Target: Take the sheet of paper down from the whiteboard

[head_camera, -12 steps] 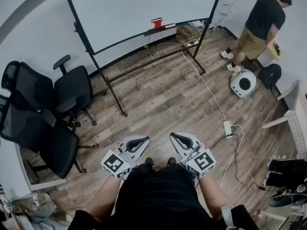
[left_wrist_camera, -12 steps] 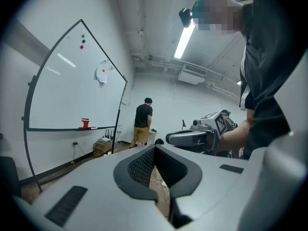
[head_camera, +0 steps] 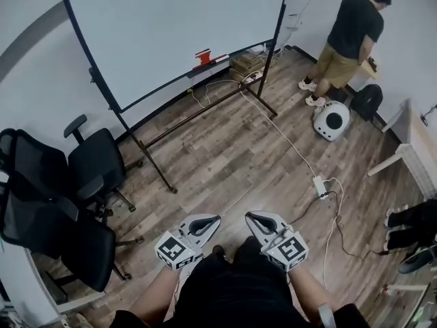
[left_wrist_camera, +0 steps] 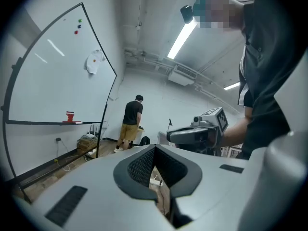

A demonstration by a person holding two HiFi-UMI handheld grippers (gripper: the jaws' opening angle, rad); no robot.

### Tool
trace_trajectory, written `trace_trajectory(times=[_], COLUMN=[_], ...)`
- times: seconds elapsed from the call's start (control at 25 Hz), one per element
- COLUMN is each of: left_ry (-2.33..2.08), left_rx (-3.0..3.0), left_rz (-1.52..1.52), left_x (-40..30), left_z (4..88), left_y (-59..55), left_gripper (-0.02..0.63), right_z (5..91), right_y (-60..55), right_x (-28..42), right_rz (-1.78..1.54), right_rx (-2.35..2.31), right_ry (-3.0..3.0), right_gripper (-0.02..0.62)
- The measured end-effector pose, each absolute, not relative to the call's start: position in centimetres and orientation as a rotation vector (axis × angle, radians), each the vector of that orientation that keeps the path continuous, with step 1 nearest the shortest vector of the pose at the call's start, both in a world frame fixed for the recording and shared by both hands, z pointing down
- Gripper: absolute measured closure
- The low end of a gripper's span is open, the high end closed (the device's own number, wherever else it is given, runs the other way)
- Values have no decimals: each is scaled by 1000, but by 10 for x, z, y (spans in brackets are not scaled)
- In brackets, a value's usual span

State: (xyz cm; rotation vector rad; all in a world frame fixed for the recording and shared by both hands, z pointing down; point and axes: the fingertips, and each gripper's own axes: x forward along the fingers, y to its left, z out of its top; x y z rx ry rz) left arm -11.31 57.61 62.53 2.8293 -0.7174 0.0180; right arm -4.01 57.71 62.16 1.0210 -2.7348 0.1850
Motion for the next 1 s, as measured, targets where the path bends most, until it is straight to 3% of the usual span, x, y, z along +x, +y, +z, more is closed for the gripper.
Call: trace_trajectory(times=[0.28,0.68,1.0], left_ry=[-671,-762,-862], left_rx=[2859,2810,2773], left_rz=[-35,17,37], left_x=[-99,-106,-89], left_z=[618,624,622], left_y=[562,514,440], left_gripper=[595,595,595], right_z=[616,612,615], right_y=[561,499,417], right_x=[-26,-42,-17], right_rz=[159,206,199], right_rx=[1144,1009,940], right_ry=[-2660,-2833,-2862], right_gripper=[572,572,572])
